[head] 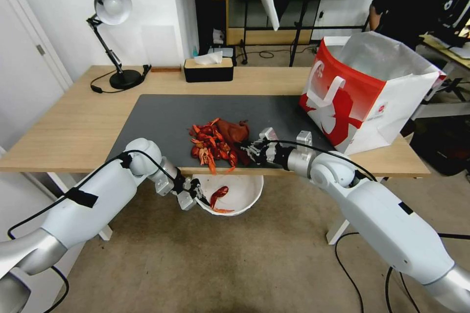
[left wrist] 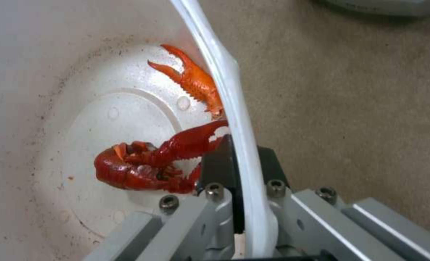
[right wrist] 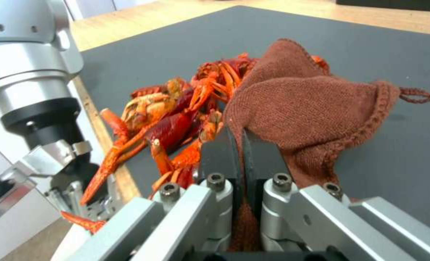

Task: Sweep shrimp from table into container with towel, then put container into takeout bag.

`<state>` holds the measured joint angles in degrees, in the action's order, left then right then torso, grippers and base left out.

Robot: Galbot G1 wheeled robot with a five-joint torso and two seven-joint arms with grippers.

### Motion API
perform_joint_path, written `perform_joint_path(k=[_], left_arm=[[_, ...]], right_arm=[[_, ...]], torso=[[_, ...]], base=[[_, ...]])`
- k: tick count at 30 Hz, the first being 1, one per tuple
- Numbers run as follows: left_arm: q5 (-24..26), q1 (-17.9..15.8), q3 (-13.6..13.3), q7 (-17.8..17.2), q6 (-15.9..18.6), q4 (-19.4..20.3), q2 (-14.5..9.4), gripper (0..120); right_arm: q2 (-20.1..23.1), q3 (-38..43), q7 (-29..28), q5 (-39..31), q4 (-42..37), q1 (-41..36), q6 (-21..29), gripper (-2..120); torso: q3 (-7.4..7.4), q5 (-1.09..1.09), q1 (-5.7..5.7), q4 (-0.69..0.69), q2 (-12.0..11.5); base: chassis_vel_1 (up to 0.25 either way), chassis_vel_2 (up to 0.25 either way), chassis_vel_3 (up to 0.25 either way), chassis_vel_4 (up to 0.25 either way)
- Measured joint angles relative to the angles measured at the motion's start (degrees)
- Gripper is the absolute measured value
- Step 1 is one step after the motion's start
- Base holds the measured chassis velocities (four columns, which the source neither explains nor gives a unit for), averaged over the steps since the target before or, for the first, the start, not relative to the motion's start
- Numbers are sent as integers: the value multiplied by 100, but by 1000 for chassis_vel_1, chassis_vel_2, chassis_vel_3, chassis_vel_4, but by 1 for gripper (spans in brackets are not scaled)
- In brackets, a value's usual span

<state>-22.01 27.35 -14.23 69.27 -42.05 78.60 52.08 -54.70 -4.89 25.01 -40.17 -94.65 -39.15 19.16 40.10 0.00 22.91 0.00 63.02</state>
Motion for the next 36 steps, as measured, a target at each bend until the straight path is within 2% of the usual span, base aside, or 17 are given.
perform_joint_path(k=[36], left_arm=[[18, 39, 66, -9, -6, 57, -108, 0]], right_arm=[[314, 507, 116, 46, -791, -1040, -37, 0]], torso=[[0, 0, 0, 0, 0]], base=[[0, 0, 0, 0]])
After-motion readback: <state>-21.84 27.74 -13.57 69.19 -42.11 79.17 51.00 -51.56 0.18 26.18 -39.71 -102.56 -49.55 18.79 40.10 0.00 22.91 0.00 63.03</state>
